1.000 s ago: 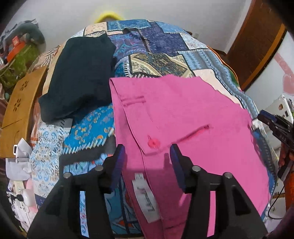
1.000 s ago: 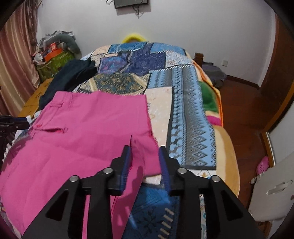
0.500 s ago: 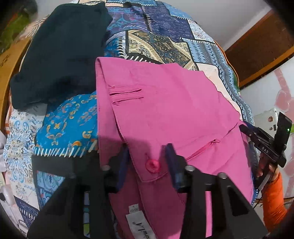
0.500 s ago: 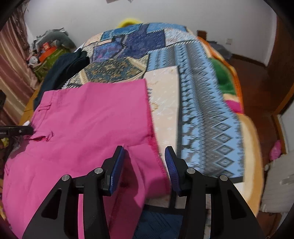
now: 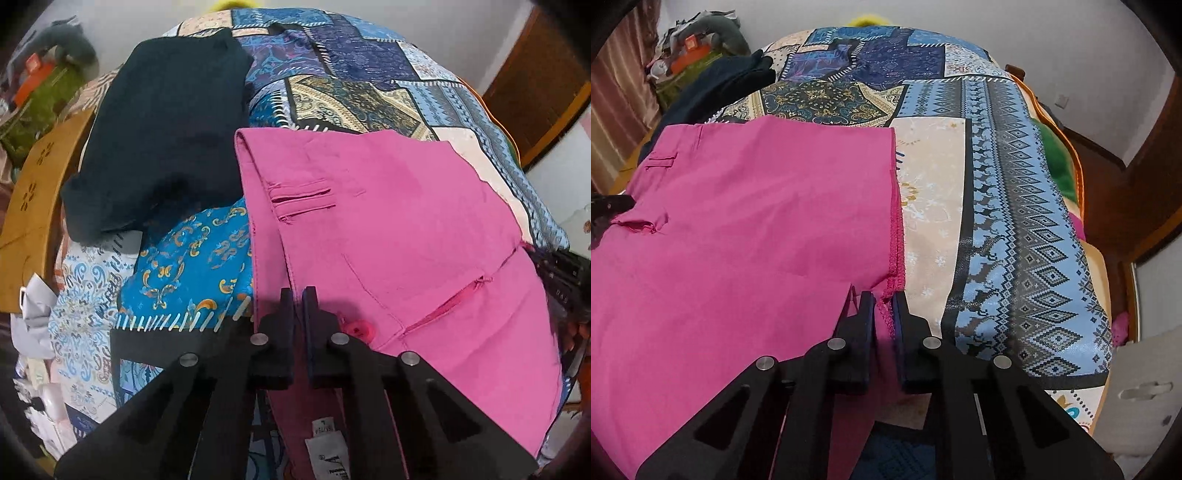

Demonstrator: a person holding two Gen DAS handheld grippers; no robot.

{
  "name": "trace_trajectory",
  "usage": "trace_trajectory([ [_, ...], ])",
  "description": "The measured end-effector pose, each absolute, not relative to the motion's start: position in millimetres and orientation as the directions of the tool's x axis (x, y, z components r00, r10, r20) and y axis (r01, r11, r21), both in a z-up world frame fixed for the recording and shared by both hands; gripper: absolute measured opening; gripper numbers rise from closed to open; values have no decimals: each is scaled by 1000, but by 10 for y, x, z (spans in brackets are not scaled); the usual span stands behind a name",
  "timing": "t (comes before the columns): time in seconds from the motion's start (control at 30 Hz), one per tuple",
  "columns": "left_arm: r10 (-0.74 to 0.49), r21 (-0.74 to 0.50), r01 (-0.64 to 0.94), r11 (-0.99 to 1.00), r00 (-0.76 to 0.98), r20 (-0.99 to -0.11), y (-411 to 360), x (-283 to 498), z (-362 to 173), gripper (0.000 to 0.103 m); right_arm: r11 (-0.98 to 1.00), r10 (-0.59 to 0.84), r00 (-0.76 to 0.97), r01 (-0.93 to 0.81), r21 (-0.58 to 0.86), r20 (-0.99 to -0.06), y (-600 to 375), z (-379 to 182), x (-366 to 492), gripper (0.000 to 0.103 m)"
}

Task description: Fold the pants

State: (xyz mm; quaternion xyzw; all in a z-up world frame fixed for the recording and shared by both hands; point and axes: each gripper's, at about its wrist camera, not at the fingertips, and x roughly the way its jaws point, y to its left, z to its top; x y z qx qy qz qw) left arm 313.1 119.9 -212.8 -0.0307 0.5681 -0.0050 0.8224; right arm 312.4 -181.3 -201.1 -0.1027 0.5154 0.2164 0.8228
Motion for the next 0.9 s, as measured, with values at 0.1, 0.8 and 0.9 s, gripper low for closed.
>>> trace_trajectory([
  [0.1,-51,-60,-13,998,367,-929,1227,3083,-2023,8,884,258,376,-464,60,-890,-1855,-1925,3118,13],
  [0.8,0,-47,-89,995,468,-884,1643,3876,-1809,49,866,347,468,-492,87,-813,-1503,-1438,3741,64],
  [0.9,-23,-64,-77,995,444,-896,1633,4015,-1931,49,865,330,436,-495,83,-837,-1401,-1616,3982,64],
])
